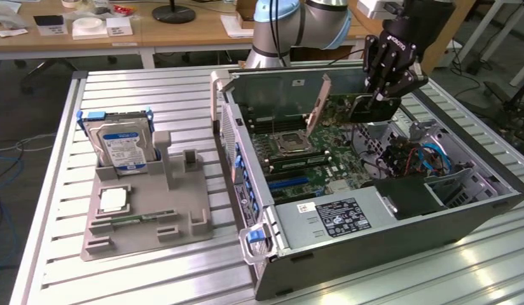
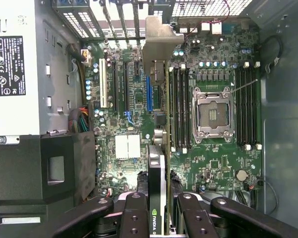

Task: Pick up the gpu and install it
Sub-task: 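Insert the gpu into the slot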

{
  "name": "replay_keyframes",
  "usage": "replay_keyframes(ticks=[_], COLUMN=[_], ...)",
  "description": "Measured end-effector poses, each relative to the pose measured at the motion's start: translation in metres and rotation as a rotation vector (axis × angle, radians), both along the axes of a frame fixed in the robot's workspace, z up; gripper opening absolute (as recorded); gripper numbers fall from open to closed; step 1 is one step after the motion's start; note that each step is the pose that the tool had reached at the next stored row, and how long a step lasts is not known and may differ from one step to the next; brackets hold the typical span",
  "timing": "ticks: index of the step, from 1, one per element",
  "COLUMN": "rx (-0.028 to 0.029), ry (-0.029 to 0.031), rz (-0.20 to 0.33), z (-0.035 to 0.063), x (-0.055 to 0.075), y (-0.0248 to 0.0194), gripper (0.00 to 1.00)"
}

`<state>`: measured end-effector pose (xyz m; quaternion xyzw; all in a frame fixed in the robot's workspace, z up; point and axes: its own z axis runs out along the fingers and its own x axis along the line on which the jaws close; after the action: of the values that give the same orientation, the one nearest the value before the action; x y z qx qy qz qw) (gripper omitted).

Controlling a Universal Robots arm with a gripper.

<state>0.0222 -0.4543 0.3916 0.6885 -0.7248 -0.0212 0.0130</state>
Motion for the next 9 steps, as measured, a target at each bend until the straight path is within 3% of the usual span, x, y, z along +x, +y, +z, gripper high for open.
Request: replay_keyframes(ticks=[9], rx=[0.0002], ry=[0.0], rz=[0.0], z=[-0.0002], x=[-0.0007], y=[0.0], gripper=[0.27])
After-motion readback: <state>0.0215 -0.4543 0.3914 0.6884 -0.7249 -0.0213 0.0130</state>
